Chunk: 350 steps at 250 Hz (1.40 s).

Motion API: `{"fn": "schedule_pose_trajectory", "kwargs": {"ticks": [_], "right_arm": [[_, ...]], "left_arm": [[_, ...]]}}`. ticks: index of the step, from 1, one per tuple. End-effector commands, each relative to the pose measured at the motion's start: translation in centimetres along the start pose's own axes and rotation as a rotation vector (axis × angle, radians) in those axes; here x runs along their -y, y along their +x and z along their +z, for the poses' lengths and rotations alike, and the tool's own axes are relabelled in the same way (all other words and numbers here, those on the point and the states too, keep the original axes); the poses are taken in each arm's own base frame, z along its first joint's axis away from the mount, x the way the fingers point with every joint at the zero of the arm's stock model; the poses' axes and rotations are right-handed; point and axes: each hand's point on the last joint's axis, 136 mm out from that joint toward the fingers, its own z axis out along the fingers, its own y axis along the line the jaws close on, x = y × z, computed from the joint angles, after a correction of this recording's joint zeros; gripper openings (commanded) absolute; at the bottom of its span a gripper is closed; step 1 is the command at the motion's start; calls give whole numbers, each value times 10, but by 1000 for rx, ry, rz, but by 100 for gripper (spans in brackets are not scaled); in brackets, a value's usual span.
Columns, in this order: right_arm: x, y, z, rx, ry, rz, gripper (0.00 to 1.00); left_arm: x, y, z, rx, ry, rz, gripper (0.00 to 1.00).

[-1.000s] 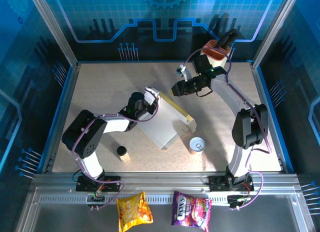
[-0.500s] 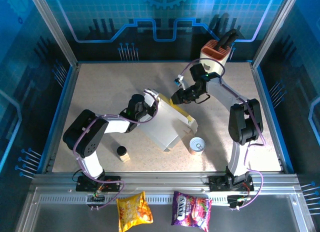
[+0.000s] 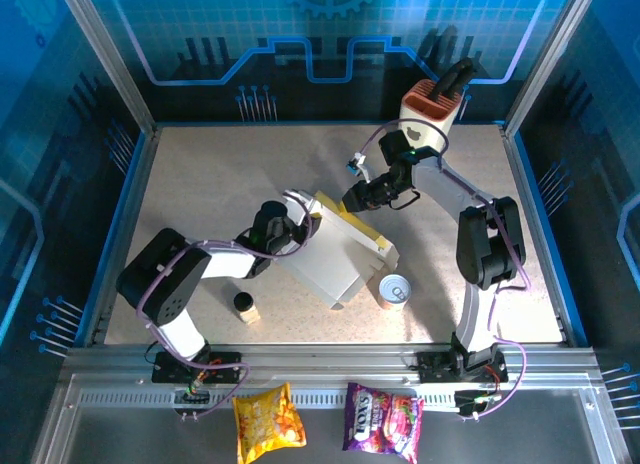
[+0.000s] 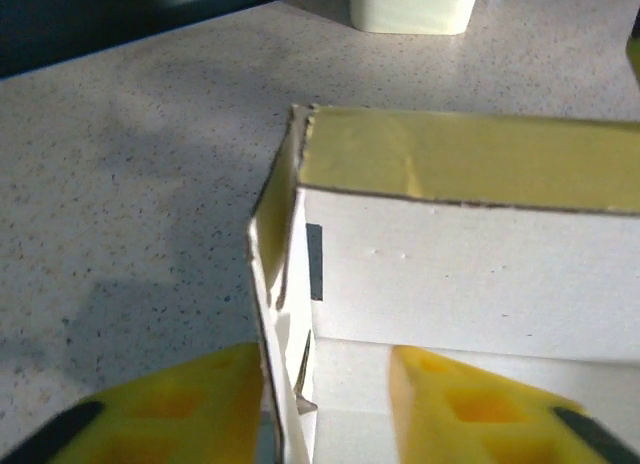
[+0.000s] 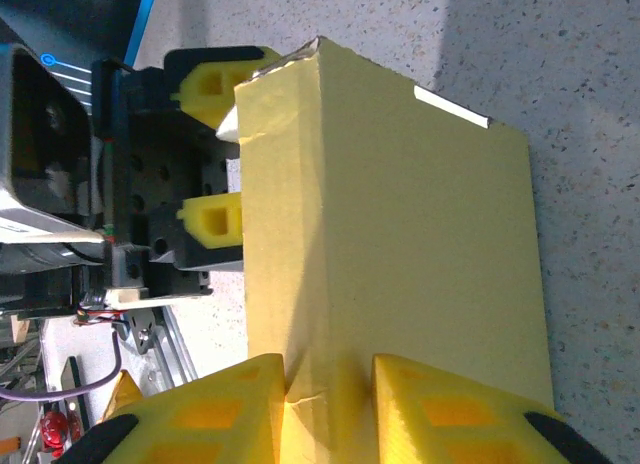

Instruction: Fold the paper box

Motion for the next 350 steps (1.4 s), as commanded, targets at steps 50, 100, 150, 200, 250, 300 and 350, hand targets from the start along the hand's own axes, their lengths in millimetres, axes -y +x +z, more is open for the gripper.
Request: {"fn": "schedule_pose_trajectory", "kwargs": {"ticks": [50,100,150,200,250,300,350], "right_arm": [[3,8,10,-45,-26,7,30],[3,8,9,-47,-25,8,30],[4,7,10,-47,-21,10,30],[4,6,10,-45,-22,9,31],[4,5,11,-46,-23,10,31],[4,5,11,-46,-37,13,31],[2,4,13,-46,-64,19,31]], "left_arm": [[1,-19,-32,76,56,17,59],[-29,-28,-53,100,0,-97,66],[-82,-16,-47,-42,-183,-274,67],[-66,-16,-25,-26,-60,-267,65],[-50,0,-8,11,45,-261,64],[-31,8,1,40,162,-244,64],[-11,19,9,18,291,-221,61]]}}
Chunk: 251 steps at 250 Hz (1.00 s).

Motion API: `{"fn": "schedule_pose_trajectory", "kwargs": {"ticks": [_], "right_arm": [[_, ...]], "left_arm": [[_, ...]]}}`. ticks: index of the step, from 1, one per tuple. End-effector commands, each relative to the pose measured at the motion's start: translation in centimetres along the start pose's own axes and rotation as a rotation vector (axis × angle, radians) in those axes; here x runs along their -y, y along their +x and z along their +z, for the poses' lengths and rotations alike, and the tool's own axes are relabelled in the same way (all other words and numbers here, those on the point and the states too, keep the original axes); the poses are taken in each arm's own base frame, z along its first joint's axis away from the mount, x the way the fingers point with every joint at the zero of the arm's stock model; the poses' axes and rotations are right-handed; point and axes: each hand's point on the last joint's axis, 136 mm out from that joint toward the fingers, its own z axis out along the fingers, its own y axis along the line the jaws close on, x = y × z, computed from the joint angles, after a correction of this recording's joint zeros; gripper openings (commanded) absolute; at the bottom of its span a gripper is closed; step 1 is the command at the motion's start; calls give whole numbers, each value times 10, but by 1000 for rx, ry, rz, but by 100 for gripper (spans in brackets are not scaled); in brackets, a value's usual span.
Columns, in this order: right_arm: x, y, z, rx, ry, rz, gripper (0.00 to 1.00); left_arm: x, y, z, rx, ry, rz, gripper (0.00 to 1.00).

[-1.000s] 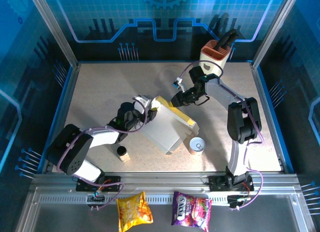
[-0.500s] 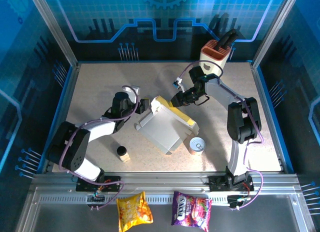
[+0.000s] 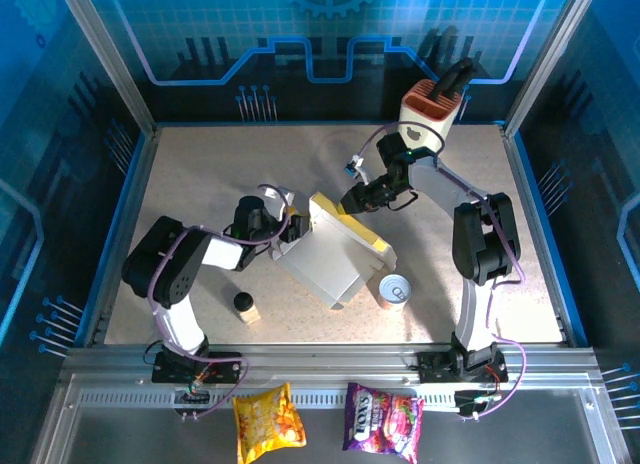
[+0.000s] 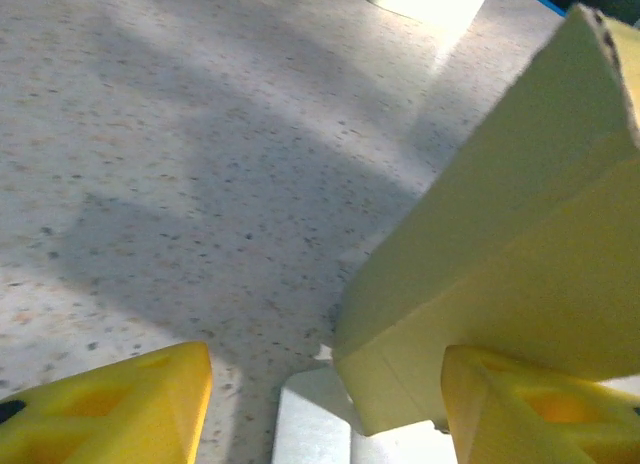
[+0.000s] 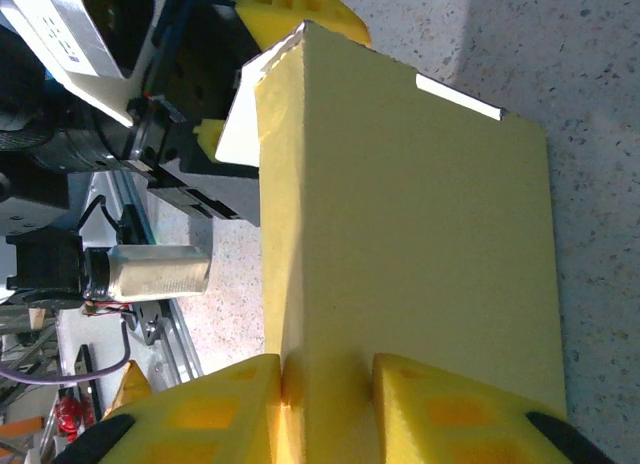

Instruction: Fold the paper box

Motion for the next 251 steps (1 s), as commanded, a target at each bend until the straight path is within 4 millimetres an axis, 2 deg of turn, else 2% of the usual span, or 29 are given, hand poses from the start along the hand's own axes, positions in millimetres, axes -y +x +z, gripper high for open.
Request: {"fn": "schedule_pose_trajectory", "kwargs": {"ticks": [1,55,104,196,218,231,251], "right_arm": [[-2,1,4,-21,-27,7,31],[-4,0,6,-23,-54,6,31],[-7,1,10,-32,-101,14,31],[-24,5,19,-67,-196,9,31],[-27,5,19,-67,-213,8,30],[-28,5,19,-68,-217,9,30],[-29,5,20,-71,-227,11,30]], "left_arm": [[22,-8,7,33,139,37,61],[32,1,13,38,220,31,55],[32,0,13,44,227,29,48],[23,-11,-2,126,141,25,40],[19,-10,-7,135,103,40,40],[16,-11,-9,139,79,45,47],[15,-12,-11,137,65,49,49]]}}
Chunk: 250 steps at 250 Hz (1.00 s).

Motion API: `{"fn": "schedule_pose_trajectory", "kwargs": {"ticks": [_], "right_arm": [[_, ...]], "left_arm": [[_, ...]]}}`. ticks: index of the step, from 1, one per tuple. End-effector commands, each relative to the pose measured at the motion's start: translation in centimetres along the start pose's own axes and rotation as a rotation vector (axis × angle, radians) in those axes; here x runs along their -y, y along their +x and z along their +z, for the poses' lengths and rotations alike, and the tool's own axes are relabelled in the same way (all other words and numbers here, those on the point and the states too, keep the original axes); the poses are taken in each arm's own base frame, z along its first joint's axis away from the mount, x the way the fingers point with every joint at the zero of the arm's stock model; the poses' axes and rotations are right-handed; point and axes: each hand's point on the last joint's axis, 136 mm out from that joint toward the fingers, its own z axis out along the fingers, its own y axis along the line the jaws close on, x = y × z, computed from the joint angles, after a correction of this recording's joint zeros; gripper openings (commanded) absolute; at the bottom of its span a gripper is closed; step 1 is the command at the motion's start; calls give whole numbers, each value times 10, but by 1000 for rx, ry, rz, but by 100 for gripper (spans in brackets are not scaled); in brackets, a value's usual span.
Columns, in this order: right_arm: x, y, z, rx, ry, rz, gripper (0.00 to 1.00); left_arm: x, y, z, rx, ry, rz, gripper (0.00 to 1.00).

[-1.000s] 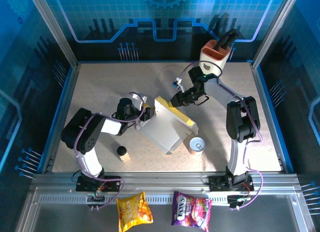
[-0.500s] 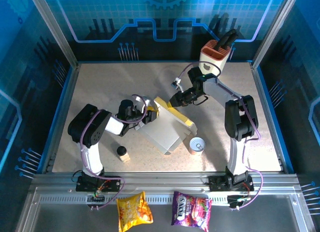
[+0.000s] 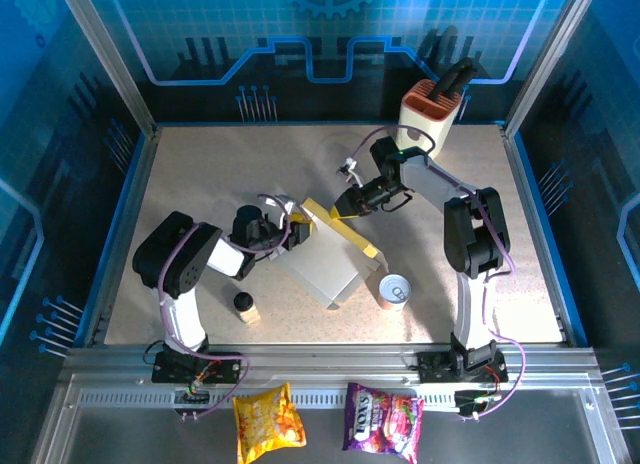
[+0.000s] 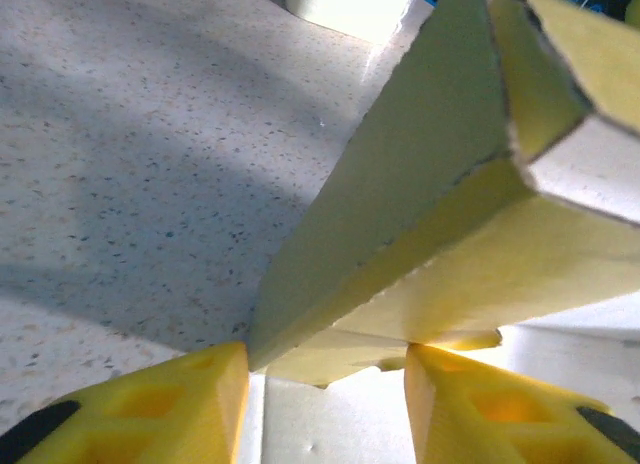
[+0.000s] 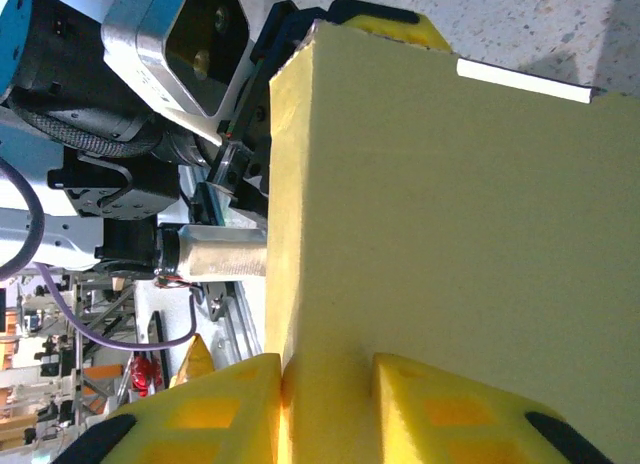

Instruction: Fold the paper box

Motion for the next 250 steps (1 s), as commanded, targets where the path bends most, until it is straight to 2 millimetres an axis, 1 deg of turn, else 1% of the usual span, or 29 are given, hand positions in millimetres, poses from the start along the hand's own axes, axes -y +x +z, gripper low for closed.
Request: {"fn": "schedule_pose_trajectory", "kwargs": {"ticks": [1,40,79,115,152,171,195,221,239,250], "right_arm": [[-8,2,6,-21,-53,3,30],[-10,4,10,-36,-70,8,30],[-13,7,14,-49,-85,8,30],[-16,8,16,-56,-96,6,30],[-20,9,15,-58,-100,-3,30],[-20,9,14,-56,-99,-3,30],[-21,10,14,-58,-98,-4,30],[-19,10,14,-59,-85,-4,31],[-21,9,14,-57,-91,-4,31],[-23,9,14,-56,-95,-10,31]], "left_arm": [[0,-21,-6,63,-38,41,49],[0,-23,-4,50,-31,34,52],[6,-27,-4,50,-5,34,54],[10,-28,-10,79,3,51,47],[13,-30,-15,99,4,65,34],[15,-33,-18,108,0,69,26],[18,-39,-21,124,-4,83,20],[23,-46,-23,122,-2,94,19],[26,-48,-22,104,-7,110,20],[27,-48,-21,88,-18,121,23]]}}
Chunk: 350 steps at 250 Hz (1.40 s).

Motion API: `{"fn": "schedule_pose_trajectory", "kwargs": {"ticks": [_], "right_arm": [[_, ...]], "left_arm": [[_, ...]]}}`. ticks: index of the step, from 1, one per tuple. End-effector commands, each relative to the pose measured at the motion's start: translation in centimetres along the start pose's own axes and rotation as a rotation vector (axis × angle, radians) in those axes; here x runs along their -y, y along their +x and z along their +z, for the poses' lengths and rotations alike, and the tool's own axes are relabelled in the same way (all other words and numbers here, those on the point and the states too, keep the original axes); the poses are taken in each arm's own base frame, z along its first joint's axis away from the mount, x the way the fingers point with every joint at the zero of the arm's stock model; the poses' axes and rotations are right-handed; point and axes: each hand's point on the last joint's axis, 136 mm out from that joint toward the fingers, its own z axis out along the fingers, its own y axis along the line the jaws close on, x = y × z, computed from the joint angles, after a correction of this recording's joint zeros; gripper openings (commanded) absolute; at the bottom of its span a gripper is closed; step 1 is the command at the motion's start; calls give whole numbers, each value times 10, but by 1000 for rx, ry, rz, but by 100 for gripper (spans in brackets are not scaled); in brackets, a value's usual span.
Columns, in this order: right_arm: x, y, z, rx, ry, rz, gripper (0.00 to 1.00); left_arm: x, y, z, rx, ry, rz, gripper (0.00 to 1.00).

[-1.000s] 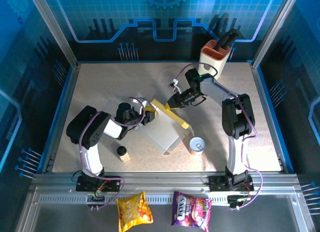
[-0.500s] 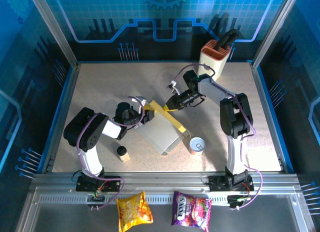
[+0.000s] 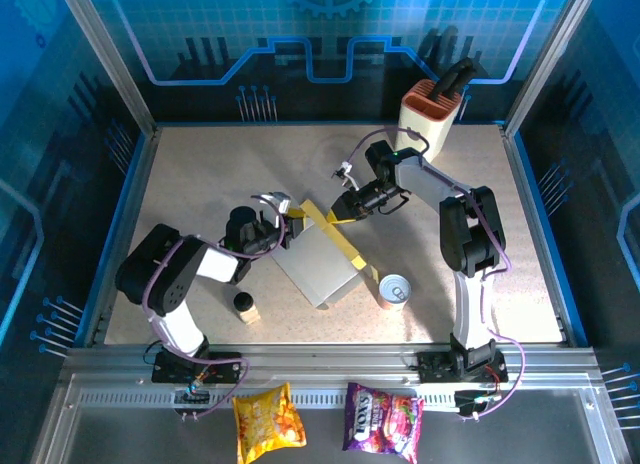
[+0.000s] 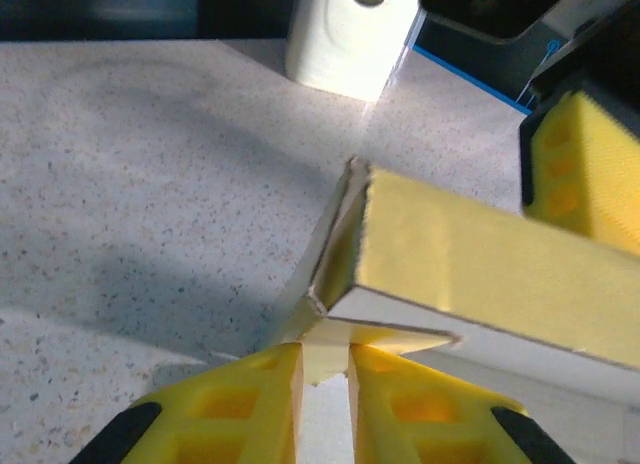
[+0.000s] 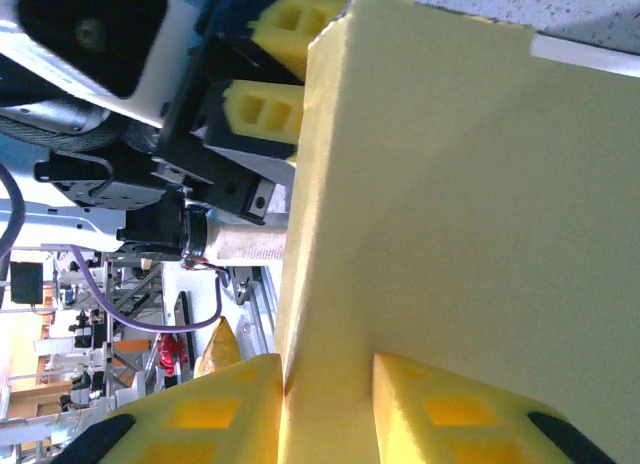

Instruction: Fold the paper box

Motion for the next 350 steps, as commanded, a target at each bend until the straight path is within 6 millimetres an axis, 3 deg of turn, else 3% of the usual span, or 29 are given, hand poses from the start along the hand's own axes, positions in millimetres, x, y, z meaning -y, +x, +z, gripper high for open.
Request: {"fn": "schedule_pose_trajectory", "kwargs": {"ticks": [1,19,35,103,122,165,208,283,350], "right_arm": [[-12,1,5,-17,-33,-11,31],[-14,1,4,-17,-33,-14,31],[-12,1,4,-17,-23,-16,31],[10,-5,-9,22,89,24,35],[7,-7,-14,38,110,15,37],[8,-12,-23,74,189,21,40],[10,-17,-31,117,291,20,42],[5,-30,-46,159,438,-22,50],[-6,-32,-26,108,386,-61,50]], "left_arm": [[9,-16,0,8,-5,63,24],[9,-14,0,-21,-34,80,39],[5,-13,0,-44,-68,83,45],[-2,-11,9,-143,-90,73,52],[-3,-11,12,-164,-90,59,49],[-3,-14,15,-183,-89,46,30],[-7,-23,16,-194,-123,39,17],[-26,-36,4,-213,-287,-74,7],[-30,-13,-27,-307,-423,-234,8]]}}
